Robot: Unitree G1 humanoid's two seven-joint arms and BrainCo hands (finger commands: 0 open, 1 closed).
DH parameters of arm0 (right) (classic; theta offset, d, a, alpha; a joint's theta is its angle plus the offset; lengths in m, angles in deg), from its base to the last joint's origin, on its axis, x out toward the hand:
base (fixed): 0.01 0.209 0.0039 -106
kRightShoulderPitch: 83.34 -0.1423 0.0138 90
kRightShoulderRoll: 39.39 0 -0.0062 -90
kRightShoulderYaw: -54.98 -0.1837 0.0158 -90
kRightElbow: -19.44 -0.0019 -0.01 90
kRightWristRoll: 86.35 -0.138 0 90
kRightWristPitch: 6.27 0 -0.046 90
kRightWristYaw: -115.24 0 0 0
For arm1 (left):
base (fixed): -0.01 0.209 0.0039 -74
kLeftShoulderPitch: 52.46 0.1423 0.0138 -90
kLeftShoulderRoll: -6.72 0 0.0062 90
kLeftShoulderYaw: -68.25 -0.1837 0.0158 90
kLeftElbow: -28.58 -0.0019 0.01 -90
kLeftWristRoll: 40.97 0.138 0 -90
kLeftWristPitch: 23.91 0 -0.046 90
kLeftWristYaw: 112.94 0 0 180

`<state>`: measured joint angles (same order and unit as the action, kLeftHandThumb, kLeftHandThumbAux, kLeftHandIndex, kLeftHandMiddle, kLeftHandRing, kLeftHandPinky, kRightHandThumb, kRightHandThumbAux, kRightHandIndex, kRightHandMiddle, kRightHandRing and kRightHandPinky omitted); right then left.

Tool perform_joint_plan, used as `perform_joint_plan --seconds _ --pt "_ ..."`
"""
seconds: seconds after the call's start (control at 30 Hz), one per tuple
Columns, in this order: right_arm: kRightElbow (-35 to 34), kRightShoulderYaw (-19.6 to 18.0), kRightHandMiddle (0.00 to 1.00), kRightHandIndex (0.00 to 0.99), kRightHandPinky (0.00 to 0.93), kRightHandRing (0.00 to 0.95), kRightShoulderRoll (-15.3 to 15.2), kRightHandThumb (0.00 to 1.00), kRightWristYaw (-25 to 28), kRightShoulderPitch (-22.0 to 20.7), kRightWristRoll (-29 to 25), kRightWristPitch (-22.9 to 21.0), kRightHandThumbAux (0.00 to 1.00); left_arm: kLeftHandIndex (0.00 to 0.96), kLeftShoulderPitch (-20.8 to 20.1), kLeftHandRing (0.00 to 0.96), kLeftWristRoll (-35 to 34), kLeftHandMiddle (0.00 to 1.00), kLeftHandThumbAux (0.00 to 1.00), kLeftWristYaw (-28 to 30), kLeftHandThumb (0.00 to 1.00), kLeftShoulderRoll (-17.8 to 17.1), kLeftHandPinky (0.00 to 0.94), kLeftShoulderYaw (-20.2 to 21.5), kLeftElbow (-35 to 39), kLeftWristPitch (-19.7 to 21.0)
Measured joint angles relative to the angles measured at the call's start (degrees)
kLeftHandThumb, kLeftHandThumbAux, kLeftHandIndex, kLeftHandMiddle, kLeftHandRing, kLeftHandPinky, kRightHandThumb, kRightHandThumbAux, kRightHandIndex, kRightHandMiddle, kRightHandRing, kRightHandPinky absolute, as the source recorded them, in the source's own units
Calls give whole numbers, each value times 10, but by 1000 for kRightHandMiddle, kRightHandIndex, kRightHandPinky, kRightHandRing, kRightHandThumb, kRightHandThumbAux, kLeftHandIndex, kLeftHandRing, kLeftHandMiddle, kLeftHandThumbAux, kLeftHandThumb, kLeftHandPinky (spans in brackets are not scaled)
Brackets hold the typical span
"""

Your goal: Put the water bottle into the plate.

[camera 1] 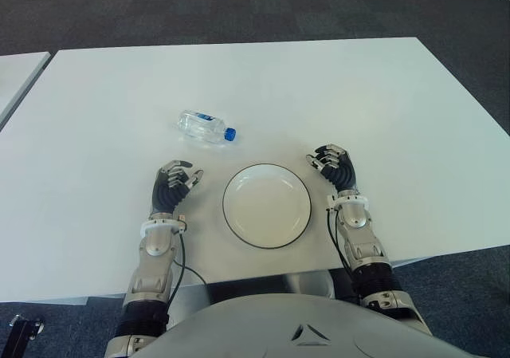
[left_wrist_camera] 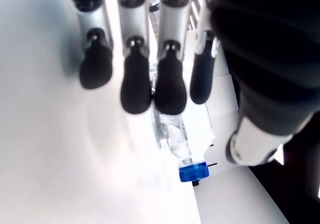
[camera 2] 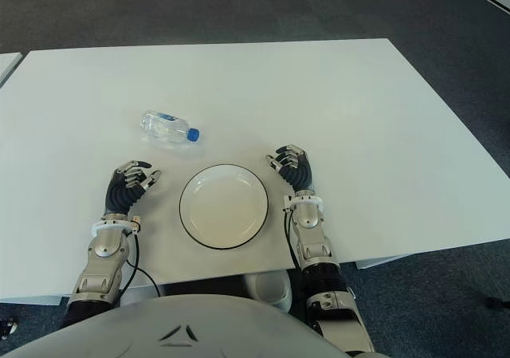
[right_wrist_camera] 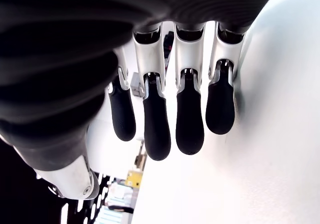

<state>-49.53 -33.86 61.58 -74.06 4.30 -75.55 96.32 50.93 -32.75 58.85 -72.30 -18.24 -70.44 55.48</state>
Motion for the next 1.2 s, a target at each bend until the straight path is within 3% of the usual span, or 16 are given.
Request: perform_joint_plan --seconds 0.4,0.7,0.93,1.2 --pt "2 0 581 428 617 604 -1 704 0 0 0 2 730 437 0 691 -7 717 715 0 707 0 672 0 1 2" --pt "7 0 581 429 616 602 -2 704 0 -2 0 7 730 437 -25 689 3 710 716 2 707 -8 671 3 45 50" --pt "9 0 577 429 610 597 -2 704 1 -2 0 9 730 436 -57 697 74 716 717 -36 708 -29 686 0 67 61" --pt "9 1 574 428 609 596 -2 704 -2 -3 2 7 730 435 -139 723 204 738 718 -130 710 -82 710 -26 -8 56"
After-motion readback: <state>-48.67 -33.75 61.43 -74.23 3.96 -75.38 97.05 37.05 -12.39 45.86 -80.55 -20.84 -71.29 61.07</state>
